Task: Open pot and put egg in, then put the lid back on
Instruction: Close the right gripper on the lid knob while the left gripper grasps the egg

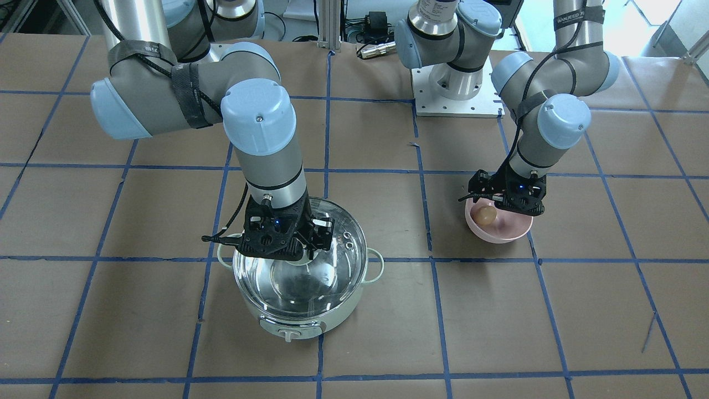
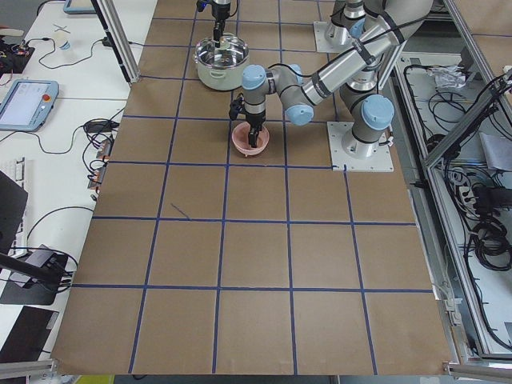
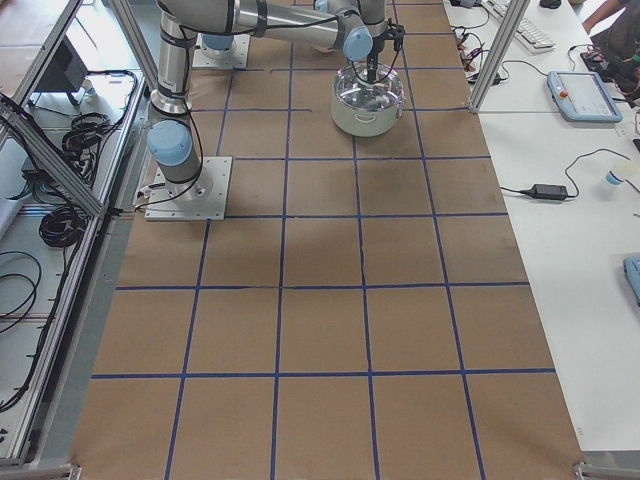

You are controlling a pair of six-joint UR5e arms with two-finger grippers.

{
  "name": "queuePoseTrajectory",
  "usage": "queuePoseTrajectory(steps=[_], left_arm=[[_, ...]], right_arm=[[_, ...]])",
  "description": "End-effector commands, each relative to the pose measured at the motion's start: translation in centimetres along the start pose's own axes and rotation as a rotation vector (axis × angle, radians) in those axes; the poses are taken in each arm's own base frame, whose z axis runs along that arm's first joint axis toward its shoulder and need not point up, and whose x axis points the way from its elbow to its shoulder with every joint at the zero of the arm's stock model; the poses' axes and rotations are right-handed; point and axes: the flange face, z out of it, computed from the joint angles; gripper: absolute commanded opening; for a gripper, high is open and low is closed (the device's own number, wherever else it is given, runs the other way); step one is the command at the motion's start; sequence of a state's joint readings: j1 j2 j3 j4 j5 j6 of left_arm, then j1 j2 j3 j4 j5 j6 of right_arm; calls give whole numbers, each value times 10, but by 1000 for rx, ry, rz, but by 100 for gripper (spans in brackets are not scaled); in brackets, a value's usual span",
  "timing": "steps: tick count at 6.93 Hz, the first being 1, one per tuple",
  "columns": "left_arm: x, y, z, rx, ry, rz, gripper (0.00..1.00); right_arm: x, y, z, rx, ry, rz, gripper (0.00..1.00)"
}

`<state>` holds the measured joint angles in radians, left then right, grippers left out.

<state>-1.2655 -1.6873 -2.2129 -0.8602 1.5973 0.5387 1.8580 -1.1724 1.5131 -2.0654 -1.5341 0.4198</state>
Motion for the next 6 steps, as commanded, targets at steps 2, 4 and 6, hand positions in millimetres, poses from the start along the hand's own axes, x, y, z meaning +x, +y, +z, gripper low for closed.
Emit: queuePoseTrajectory(steps=[2, 4, 6], left_arm=[[-4, -10, 16, 23, 5, 4, 96], [-3, -11, 18, 21, 11, 4, 96], [-3, -11, 18, 23, 14, 4, 96]], right_arm=[[2, 2, -8, -5, 2, -2, 21], [16, 1, -41, -8, 7, 4, 21], [65, 1, -109, 21, 8, 22, 21]])
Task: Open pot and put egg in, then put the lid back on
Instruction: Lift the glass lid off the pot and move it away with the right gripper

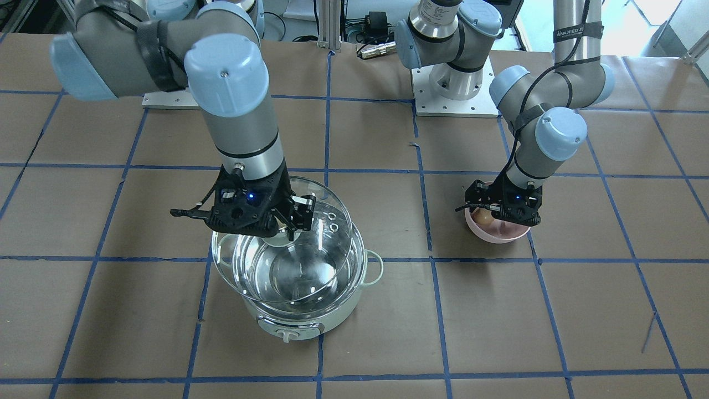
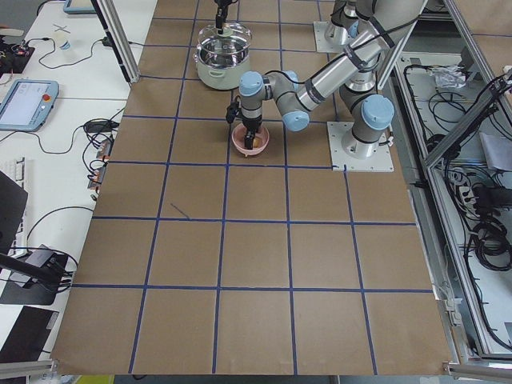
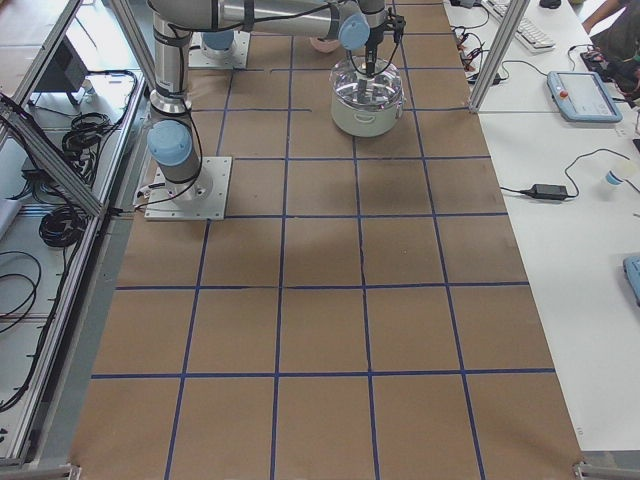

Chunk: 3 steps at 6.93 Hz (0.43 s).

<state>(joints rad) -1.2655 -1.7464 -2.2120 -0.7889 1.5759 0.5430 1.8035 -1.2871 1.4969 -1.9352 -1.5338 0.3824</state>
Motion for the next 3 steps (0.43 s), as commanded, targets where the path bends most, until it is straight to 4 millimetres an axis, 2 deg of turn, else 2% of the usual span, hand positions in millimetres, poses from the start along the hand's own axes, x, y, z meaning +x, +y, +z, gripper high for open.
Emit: queuePoseTrajectory(steps=[1, 2, 3], left_arm=[[1, -2, 1, 12, 20, 2, 96], [1, -2, 2, 11, 21, 5, 96], [1, -2, 2, 9, 18, 6, 96]], right_arm=[[75, -6, -68, 34, 9, 33, 21], [115, -6, -93, 28, 20, 42, 19], [151, -7, -108, 7, 30, 12, 18]])
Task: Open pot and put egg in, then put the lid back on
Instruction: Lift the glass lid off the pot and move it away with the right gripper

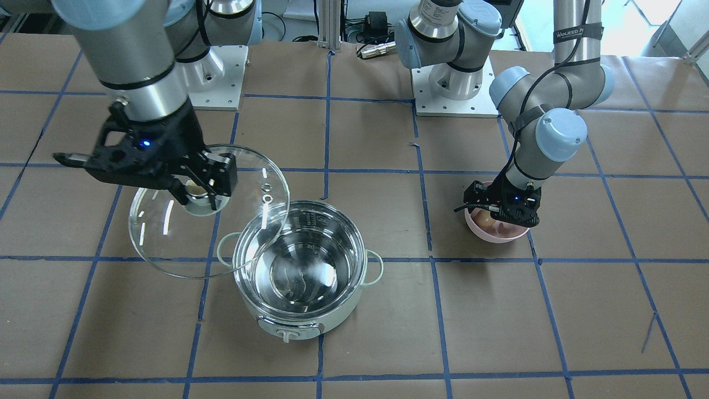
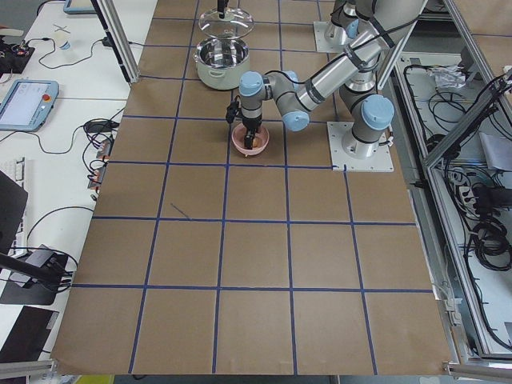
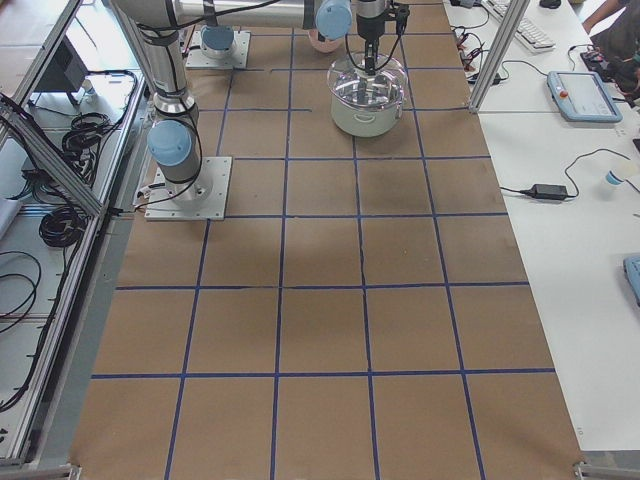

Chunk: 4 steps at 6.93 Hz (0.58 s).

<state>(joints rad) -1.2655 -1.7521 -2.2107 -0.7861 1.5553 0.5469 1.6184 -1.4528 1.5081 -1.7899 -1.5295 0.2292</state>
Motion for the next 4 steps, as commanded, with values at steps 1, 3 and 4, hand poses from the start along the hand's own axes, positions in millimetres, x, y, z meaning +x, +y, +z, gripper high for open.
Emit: queuePoseTrajectory(steps=[1, 3, 4], left_arm=[[-1, -1, 7, -14, 5, 1, 96], [-2, -2, 11, -11, -3, 2, 96], [-2, -3, 11, -9, 0, 2, 93]], right_arm=[[67, -4, -15, -45, 14, 3, 16], [71, 8, -7, -79, 15, -2, 14], [72, 11, -7, -84, 18, -9, 13]])
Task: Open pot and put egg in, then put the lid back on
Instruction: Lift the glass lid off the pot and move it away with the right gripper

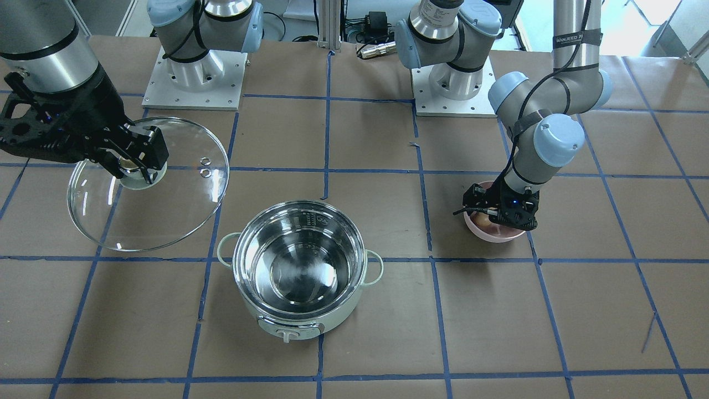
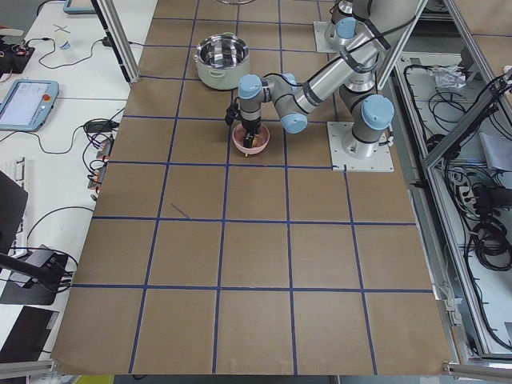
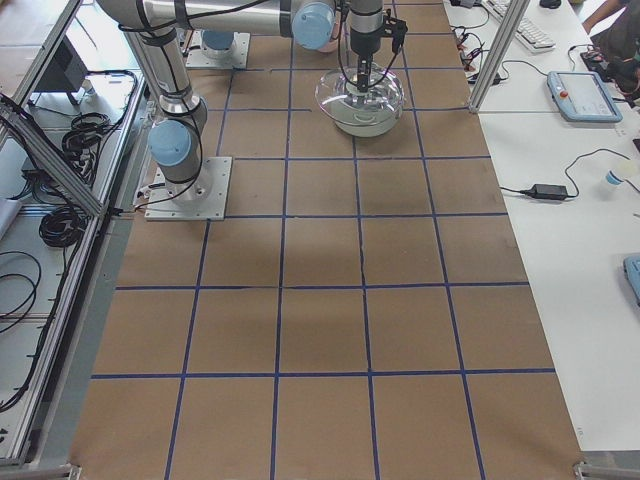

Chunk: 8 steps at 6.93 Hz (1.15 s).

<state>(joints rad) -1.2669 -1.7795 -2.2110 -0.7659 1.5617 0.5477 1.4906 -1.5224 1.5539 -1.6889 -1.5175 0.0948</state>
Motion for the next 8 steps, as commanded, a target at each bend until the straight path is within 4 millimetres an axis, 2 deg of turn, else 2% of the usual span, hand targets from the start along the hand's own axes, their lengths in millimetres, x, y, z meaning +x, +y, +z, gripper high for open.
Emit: queuePoseTrajectory(steps=[1, 3, 4, 5, 8], left_arm=[[0, -1, 1, 3, 2, 0, 85], [0, -1, 0, 4, -1, 0, 32], [1, -1, 0, 4, 1, 2, 17], [1, -1, 0, 4, 1, 2, 16], [0, -1, -2, 9, 2, -1, 2]], right_arm=[[3, 5, 3, -15, 6, -15, 14], [3, 5, 5, -21, 8, -17, 14], [4, 5, 5, -21, 11, -19, 15], [5, 6, 5, -31, 13, -29, 15], [6, 5, 5, -32, 13, -40, 15]])
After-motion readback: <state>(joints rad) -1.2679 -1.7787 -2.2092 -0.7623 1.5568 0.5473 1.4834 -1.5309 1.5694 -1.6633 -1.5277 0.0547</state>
